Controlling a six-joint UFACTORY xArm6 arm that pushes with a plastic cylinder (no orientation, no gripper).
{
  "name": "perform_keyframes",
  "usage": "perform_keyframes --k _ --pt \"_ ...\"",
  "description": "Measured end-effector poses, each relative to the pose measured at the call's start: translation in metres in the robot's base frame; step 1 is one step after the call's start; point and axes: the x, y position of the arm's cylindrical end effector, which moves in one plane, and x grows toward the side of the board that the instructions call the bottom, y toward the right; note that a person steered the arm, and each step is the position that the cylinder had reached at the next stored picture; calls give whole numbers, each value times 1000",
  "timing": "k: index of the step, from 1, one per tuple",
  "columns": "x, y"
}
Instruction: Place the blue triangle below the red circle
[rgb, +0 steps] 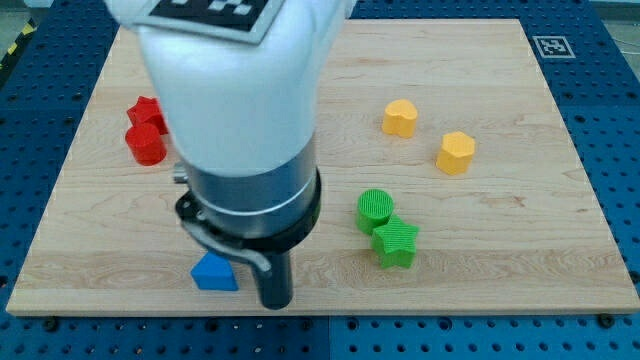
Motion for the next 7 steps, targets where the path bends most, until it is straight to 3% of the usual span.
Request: perform_keyframes --k 4,5,7 --pt "-30 -33" --pt "-19 -49" --pt "-31 -42"
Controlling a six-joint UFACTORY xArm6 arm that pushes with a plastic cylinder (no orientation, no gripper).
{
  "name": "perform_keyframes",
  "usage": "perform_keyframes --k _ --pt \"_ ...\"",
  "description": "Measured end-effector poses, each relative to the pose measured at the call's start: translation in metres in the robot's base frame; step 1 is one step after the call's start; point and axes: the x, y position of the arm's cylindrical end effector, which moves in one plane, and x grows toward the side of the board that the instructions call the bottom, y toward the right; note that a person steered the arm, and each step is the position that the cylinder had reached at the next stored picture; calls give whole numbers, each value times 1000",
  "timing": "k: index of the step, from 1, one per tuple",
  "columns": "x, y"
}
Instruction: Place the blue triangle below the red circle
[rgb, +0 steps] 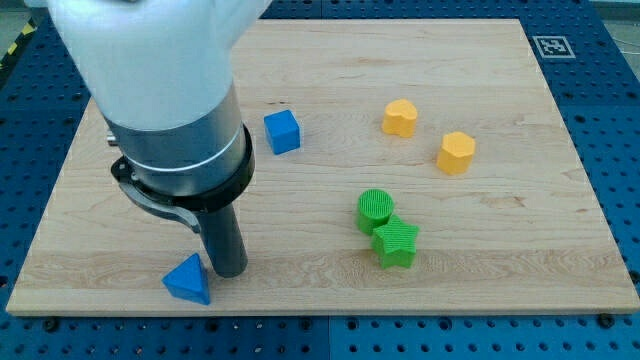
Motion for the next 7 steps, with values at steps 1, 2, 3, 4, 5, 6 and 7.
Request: perform_keyframes --k 1,2,3,4,5,6,7 --pt "12 0" --pt "32 3" --pt "31 -3" --pt "30 -33" --pt "30 -42" --pt "30 -58" --pt "30 -71"
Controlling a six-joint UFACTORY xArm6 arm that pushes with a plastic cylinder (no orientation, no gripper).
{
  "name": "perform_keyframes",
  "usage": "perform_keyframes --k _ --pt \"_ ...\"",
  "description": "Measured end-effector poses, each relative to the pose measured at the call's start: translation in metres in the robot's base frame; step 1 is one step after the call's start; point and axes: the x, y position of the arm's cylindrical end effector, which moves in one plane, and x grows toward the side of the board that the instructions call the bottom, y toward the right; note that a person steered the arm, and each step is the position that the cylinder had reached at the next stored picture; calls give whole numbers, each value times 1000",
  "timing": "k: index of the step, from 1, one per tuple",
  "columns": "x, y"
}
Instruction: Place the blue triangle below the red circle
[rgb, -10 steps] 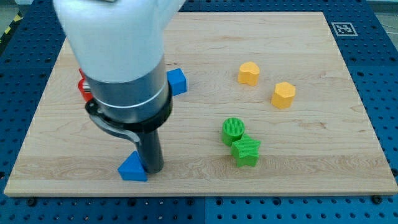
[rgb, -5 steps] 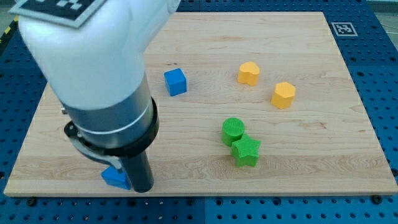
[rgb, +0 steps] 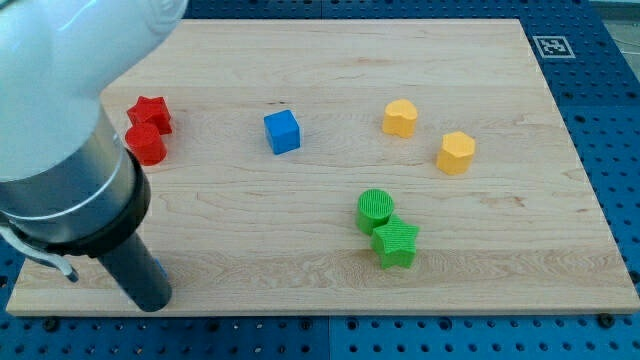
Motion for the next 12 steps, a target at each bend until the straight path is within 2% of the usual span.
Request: perform_keyframes --k 3,5,9,10,12 --pt "1 8" --pt "-30 50" --pt "-95 57" --pt "-114 70" --pt "-123 142"
